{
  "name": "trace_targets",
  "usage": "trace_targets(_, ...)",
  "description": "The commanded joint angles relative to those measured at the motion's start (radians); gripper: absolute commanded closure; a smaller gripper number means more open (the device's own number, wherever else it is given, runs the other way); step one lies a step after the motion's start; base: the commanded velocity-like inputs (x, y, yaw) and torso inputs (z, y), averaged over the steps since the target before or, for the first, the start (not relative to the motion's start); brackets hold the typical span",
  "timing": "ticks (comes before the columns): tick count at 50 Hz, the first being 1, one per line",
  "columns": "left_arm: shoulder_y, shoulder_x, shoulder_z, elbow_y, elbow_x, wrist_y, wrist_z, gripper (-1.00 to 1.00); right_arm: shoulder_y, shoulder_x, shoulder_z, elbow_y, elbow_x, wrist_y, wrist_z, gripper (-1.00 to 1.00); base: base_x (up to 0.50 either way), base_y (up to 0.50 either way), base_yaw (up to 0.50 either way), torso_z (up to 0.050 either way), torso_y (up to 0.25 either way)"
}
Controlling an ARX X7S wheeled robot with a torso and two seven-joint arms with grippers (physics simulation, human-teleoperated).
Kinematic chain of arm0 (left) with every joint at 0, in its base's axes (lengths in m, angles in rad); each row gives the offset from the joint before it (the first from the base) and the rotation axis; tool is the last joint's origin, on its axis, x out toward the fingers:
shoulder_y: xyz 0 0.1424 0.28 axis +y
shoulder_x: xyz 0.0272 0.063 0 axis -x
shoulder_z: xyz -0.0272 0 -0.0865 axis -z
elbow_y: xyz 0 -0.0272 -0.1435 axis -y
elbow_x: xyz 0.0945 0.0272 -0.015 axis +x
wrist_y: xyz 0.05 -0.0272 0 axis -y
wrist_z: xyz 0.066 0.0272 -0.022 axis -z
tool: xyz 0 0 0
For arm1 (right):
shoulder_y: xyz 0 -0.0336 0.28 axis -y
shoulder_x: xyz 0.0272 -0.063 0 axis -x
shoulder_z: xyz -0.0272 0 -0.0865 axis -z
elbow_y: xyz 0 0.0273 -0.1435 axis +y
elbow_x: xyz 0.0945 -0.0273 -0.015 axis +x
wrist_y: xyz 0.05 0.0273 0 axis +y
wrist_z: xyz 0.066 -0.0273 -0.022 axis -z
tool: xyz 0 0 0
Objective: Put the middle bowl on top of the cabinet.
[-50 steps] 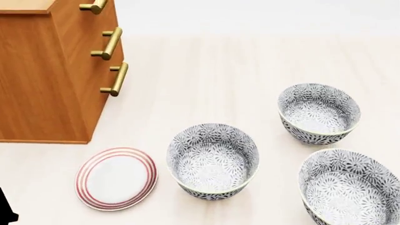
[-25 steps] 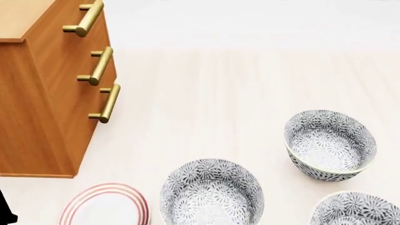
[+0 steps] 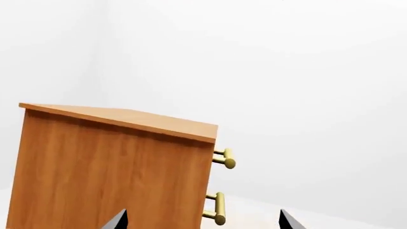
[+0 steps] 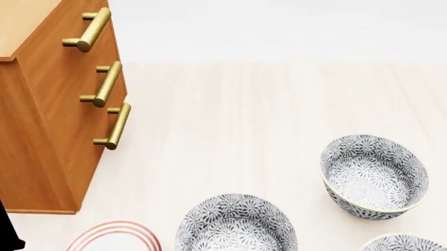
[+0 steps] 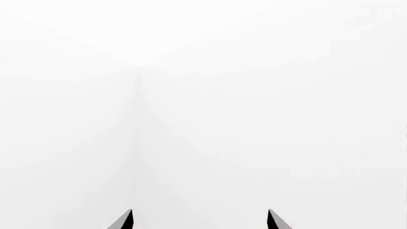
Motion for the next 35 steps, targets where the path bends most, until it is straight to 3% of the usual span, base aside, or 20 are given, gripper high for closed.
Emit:
trace_targets(1,0.017,-0.005,0.008,-0.002,-0.040,0.021,0.003,-1.00,-0.001,0.000,0.002,0.005,-0.001,-0.008,0.006,-1.00,0.00,0.00,0.00,0.000,0.000)
trace_targets(5,0.014,0.008,-0.026,-0.037,-0.217,-0.041,-0.007,-1.00,-0.001,0.000,0.001,0.003,-0.006,-0.005,0.013,-1.00,0.00,0.00,0.00,0.000,0.000)
trace_targets(8,-0.065,0.004,-0.028,-0.027,-0.351,-0.165,-0.107,-1.00,-0.001,0.000,0.001,0.002,-0.006,-0.010,0.013,-1.00,0.00,0.00,0.00,0.000,0.000)
trace_targets(13,-0.134,0.025,-0.007,-0.007,-0.526,-0.245,-0.181,-1.00,-0.001,0.000,0.012,-0.001,0.003,-0.012,0.016,-1.00,0.00,0.00,0.00,0.000,0.000)
trace_targets(16,-0.125,0.089,0.018,0.037,-0.504,-0.169,-0.141,-1.00,-0.001,0.000,-0.009,0.002,-0.015,-0.019,0.025,-1.00,0.00,0.00,0.00,0.000,0.000)
trace_targets(18,-0.178,0.081,0.028,0.041,-0.626,-0.238,-0.248,-1.00,-0.001,0.000,-0.023,0.003,-0.026,-0.024,0.031,-1.00,0.00,0.00,0.00,0.000,0.000)
trace_targets(22,-0.244,0.095,0.053,0.020,-0.692,-0.277,-0.341,-1.00,-0.001,0.000,-0.035,-0.002,-0.034,-0.026,0.045,-1.00,0.00,0.00,0.00,0.000,0.000)
trace_targets(24,-0.264,0.102,0.072,-0.004,-0.694,-0.293,-0.363,-1.00,-0.001,0.000,-0.039,-0.004,-0.038,-0.026,0.051,-1.00,0.00,0.00,0.00,0.000,0.000)
trace_targets(29,-0.321,0.131,0.101,-0.110,-0.866,-0.340,-0.462,-1.00,-0.001,0.000,-0.090,-0.014,-0.087,-0.029,0.080,-1.00,0.00,0.00,0.00,0.000,0.000)
trace_targets(35,-0.306,0.177,0.115,-0.167,-0.912,-0.315,-0.497,-1.00,-0.001,0.000,-0.108,-0.006,-0.103,-0.039,0.083,-1.00,0.00,0.00,0.00,0.000,0.000)
